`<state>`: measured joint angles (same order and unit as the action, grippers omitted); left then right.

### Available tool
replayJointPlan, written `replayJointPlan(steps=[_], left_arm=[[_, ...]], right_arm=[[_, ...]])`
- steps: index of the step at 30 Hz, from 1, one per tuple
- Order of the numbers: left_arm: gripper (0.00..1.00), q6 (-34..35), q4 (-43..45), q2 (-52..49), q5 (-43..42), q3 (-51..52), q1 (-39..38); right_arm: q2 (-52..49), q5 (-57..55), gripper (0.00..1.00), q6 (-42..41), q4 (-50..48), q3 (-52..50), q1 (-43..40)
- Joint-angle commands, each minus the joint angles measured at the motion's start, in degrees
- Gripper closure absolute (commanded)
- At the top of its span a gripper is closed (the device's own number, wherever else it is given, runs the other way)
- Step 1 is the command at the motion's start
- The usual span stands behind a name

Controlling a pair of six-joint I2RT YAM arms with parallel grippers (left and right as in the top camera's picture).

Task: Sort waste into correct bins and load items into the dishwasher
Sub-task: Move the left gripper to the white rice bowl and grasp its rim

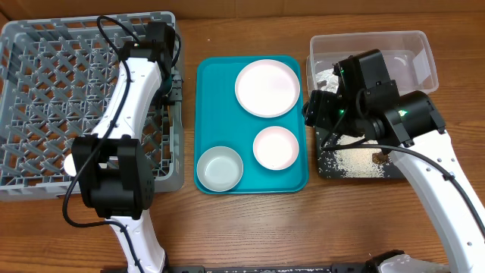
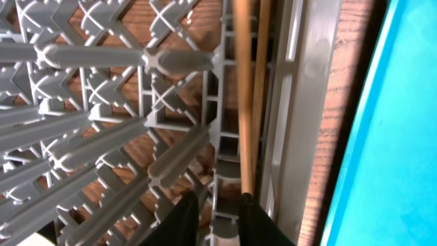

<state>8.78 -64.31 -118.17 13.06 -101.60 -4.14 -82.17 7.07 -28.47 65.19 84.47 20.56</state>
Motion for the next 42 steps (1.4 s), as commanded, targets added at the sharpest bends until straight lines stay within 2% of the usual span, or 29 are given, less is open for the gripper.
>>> replayJointPlan(steps=[1, 6, 10, 13, 15, 17, 18, 20, 21, 23, 24, 28, 30, 35, 38, 42], left_arm=[[0.73, -0.6, -1.7, 1.0, -0.4, -1.3, -0.3], [0.71, 0.0, -9.7, 1.4, -1.9, -10.1, -0.4], [0.69, 0.0, -18.0, 2.7, -9.4, -19.4, -2.0], [0.63, 0.0, -22.8, 5.0, -16.6, -22.4, -4.2], [0.54, 0.0, -25.1, 6.5, -21.7, -22.3, -6.2], [0.4, -0.6, -26.6, 6.7, -24.2, -22.3, -8.6], [0.29, -1.2, -26.9, 6.5, -25.2, -22.2, -9.8], [0.0, -2.0, -26.9, 6.1, -27.3, -21.6, -12.6], [0.01, -3.2, -26.7, 5.9, -28.2, -21.0, -14.0], [0.2, -3.2, -25.8, 5.8, -27.4, -19.2, -16.6], [0.25, -3.1, -25.1, 5.8, -26.6, -18.1, -17.7], [0.29, 6.7, -20.9, 5.8, -15.2, -11.2, -21.5], [0.35, 8.2, -16.4, 5.8, -13.3, -6.5, -22.7], [0.45, 8.0, -2.8, 5.8, -15.6, 5.5, -24.2], [0.47, 8.0, 3.8, 5.8, -16.0, 10.8, -24.4], [0.49, 8.0, 13.1, 5.8, -22.4, 17.7, -24.8]], right_arm=[[0.1, -0.1, 0.33, 0.0, -0.2, 0.7, -0.3], [0.1, -0.1, 0.33, 0.0, -0.1, 0.7, -0.3], [0.1, -0.1, 0.31, 0.0, -0.1, 0.7, -0.3], [0.1, -0.1, 0.16, 0.0, 0.0, 0.7, -0.3], [0.1, -2.0, 0.04, -0.1, 0.7, 0.7, -0.3], [0.1, -4.1, 0.0, -1.8, 1.7, 0.7, -0.9], [0.1, -4.6, 0.0, -3.2, 2.3, 0.7, -1.6], [0.1, -4.6, 0.0, -4.7, 3.2, 0.7, -3.8], [0.1, -4.7, 0.0, -4.6, 3.3, 0.7, -5.4], [0.1, -4.6, 0.0, -4.6, 3.5, 0.7, -8.8], [0.1, -4.7, 0.0, -4.5, 3.5, 0.7, -10.4], [0.1, -4.6, 0.0, -4.3, 4.8, 0.7, -14.8], [0.1, -4.6, 0.0, -4.3, 5.4, 0.7, -15.5], [0.1, -4.6, 0.0, -4.3, 6.5, 0.7, -15.5], [0.1, -4.6, 0.0, -4.3, 6.3, 0.7, -15.5], [0.1, -4.6, 0.0, -4.3, 5.9, 0.7, -15.5]])
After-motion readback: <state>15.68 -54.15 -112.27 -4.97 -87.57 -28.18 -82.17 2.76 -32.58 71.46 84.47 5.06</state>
